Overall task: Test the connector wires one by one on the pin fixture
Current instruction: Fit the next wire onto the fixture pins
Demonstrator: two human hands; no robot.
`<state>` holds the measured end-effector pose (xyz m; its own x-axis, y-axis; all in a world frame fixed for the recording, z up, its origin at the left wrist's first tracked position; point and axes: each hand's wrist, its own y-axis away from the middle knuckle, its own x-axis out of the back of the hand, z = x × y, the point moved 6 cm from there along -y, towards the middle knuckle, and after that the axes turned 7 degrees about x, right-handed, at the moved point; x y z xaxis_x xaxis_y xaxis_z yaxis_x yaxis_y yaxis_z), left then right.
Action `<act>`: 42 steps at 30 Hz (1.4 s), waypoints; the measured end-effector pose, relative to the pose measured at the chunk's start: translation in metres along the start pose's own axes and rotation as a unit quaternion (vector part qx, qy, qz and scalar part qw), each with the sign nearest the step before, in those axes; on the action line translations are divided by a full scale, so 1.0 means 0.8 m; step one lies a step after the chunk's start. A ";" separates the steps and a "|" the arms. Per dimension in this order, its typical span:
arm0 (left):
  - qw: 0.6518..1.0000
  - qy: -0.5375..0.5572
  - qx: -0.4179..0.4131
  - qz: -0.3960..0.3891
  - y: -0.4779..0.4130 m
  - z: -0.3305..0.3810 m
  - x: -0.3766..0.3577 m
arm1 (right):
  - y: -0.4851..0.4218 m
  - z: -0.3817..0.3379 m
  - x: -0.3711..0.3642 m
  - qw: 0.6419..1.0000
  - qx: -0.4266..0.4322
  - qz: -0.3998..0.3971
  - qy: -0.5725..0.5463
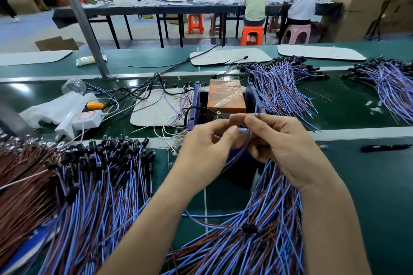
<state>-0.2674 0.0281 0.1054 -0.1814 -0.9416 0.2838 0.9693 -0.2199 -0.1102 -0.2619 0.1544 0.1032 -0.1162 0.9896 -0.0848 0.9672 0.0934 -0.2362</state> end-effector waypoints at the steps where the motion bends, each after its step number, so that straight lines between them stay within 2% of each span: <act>1: 0.999 0.026 0.010 -0.022 0.000 -0.002 -0.006 | 0.000 0.002 0.001 1.000 -0.006 -0.001 0.000; 8: 0.984 0.171 0.042 -0.028 -0.004 -0.019 -0.025 | -0.004 0.011 0.006 0.996 -0.018 0.035 0.074; 13: 0.959 0.269 0.093 -0.005 -0.011 -0.036 -0.030 | -0.008 0.020 0.000 0.997 -0.034 0.062 0.031; 17: 0.953 0.288 0.092 0.027 -0.014 -0.038 -0.023 | -0.012 0.021 -0.002 0.996 -0.015 0.086 0.020; 21: 0.974 0.190 0.085 0.092 -0.021 -0.044 0.011 | -0.012 0.016 0.013 0.992 0.007 0.121 -0.041; 23: 0.987 0.067 0.074 0.126 -0.027 -0.048 0.033 | -0.010 0.018 0.027 0.988 -0.004 0.143 -0.056; 25: 0.985 -0.057 0.057 0.149 -0.030 -0.049 0.049 | -0.008 0.022 0.039 0.985 -0.020 0.160 -0.059; 28: 0.977 -0.121 0.037 0.171 -0.032 -0.050 0.057 | -0.008 0.026 0.047 0.981 -0.032 0.182 -0.058; 31: 0.964 -0.191 0.031 0.184 -0.032 -0.051 0.056 | -0.008 0.024 0.048 0.983 -0.029 0.181 0.003; 35: 0.956 -0.222 0.036 0.189 -0.032 -0.053 0.057 | -0.007 0.024 0.053 0.977 -0.032 0.180 0.110; 42: 0.954 -0.241 0.052 0.172 -0.033 -0.056 0.057 | -0.006 0.035 0.075 0.933 -0.039 0.211 0.288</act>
<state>-0.3084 -0.0202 0.0787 0.2234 -0.7214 0.6555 0.9735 0.1310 -0.1876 -0.2799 0.2104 0.0723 0.3976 0.8325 0.3859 0.9156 -0.3328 -0.2256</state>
